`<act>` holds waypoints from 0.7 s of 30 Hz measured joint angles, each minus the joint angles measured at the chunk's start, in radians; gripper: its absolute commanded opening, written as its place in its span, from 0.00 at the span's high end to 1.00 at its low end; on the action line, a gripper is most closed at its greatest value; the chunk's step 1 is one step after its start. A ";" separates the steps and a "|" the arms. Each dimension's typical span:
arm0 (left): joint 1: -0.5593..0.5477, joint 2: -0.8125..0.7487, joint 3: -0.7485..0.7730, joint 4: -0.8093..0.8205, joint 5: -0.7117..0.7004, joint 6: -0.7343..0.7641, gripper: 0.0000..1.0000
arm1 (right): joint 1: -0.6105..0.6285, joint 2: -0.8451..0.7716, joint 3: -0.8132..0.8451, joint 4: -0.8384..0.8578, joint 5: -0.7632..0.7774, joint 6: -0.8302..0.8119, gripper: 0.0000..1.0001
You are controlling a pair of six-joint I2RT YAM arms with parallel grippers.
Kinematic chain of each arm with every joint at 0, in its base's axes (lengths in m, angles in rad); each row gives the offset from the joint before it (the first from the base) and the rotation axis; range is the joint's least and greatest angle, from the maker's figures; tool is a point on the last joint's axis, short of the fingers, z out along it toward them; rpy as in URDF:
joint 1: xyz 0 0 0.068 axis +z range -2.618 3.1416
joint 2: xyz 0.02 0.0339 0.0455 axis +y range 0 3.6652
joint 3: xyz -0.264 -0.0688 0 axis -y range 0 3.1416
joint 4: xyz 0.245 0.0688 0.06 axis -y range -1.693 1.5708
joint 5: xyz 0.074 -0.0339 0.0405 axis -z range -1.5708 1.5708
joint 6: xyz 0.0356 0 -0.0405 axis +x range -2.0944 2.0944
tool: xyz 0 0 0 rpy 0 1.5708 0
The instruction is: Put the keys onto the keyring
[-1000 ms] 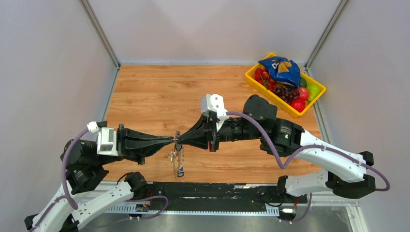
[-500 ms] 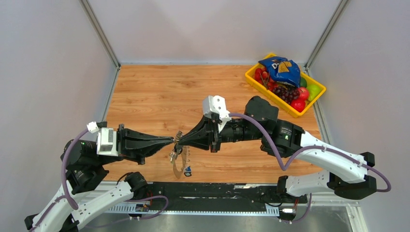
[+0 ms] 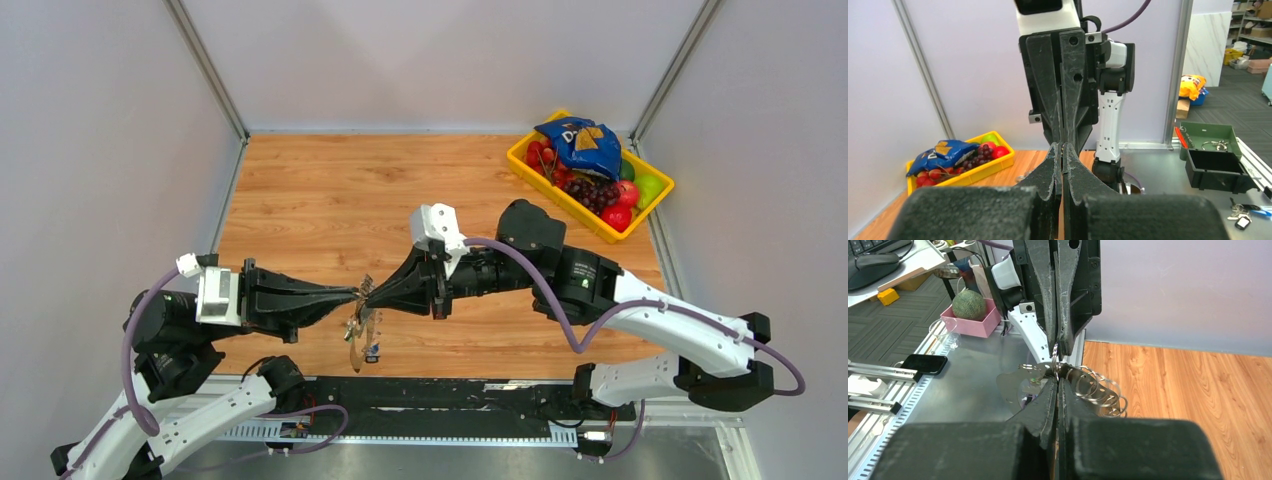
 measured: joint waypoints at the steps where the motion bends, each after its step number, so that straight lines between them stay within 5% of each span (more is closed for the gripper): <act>1: 0.000 0.000 0.000 0.005 0.005 -0.002 1.00 | 0.000 0.006 0.001 -0.007 -0.004 -0.004 1.00; 11: 0.000 0.007 0.000 0.014 0.034 -0.010 1.00 | 0.000 0.056 0.075 -0.100 -0.039 -0.051 0.98; 21: 0.000 0.007 0.000 0.055 0.037 -0.010 1.00 | 0.000 0.083 0.088 -0.154 -0.052 -0.055 0.76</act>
